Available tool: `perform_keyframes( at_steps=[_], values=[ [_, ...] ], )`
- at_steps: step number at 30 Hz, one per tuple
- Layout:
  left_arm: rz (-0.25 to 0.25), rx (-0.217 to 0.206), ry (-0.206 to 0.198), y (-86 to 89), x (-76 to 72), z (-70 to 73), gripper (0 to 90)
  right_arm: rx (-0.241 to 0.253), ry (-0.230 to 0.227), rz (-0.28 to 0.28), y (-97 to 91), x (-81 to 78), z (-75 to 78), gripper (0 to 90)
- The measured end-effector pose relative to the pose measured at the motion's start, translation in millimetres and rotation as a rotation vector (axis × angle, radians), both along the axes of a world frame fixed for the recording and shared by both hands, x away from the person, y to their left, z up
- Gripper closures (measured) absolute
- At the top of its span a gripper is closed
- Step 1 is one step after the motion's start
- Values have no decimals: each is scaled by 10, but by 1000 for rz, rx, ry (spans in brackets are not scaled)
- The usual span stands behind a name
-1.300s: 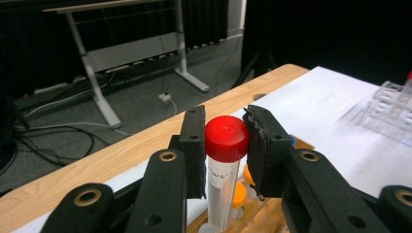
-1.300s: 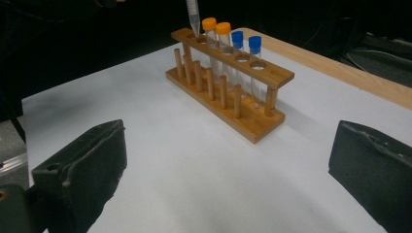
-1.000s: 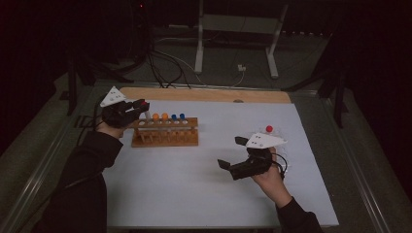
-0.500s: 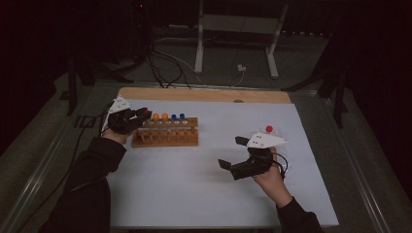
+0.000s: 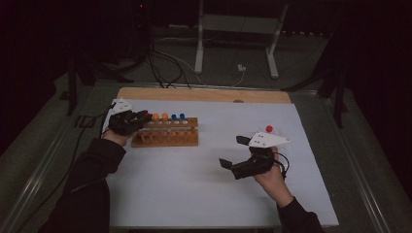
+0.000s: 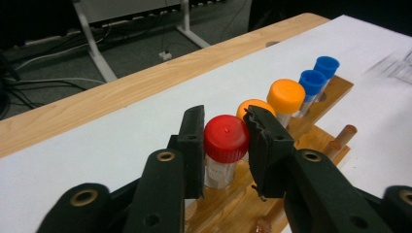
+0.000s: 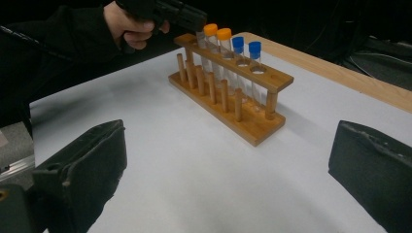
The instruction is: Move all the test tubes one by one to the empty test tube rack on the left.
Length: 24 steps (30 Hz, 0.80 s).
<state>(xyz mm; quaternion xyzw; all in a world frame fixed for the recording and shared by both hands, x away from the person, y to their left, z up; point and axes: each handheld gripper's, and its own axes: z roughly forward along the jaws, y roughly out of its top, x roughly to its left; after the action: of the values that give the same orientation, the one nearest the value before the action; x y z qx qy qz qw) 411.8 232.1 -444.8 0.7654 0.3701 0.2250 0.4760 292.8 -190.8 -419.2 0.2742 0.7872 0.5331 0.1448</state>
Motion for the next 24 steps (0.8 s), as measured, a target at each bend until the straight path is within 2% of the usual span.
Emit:
perform_keyframes(
  at_steps=[4,7,10,13,22,24],
  values=[
    [-3,-17,-1,35,-47,55,496,6,-5,-3,-20,0,24,0],
    [-23,-20,-14,65,-119,112,402,7,-11,-7,-38,4,49,0],
    [-54,-42,-17,99,-216,173,309,10,-21,-17,-71,16,85,0],
    [-91,-70,4,108,-322,219,188,19,-28,-32,-126,35,132,0],
    [-193,-108,-6,38,-712,245,31,28,-48,-99,-361,98,199,0],
    [-215,-123,-11,11,-810,219,30,28,-46,-122,-436,119,190,0]
  ],
)
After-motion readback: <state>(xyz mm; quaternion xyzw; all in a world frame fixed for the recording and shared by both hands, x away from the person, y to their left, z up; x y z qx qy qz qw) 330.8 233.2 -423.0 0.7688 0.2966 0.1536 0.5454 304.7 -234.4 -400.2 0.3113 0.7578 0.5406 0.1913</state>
